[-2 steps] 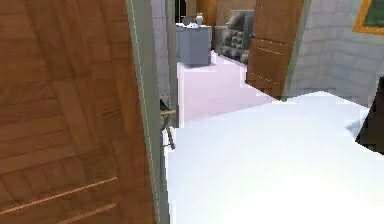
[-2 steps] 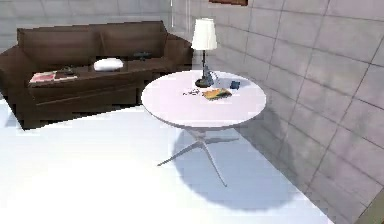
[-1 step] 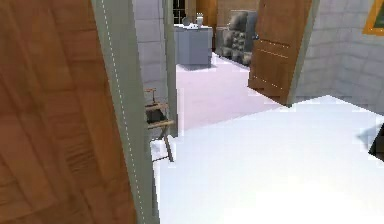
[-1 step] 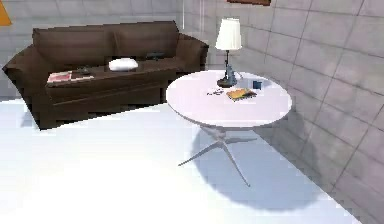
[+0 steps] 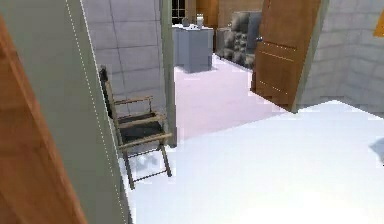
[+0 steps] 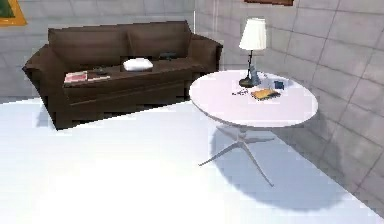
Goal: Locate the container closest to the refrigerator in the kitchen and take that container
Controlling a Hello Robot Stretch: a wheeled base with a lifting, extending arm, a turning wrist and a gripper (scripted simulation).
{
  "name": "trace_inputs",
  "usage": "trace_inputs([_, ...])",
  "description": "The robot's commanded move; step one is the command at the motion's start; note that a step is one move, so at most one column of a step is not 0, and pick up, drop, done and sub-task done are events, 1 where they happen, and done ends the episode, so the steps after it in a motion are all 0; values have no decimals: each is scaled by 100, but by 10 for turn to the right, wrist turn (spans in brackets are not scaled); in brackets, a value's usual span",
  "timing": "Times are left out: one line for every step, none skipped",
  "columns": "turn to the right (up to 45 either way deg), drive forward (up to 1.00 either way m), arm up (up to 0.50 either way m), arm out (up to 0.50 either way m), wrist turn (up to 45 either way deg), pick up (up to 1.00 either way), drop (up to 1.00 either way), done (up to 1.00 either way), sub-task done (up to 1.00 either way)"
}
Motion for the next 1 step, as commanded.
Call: trace_inputs([450, 0, 0, 0, 0, 0, 0, 0, 0])
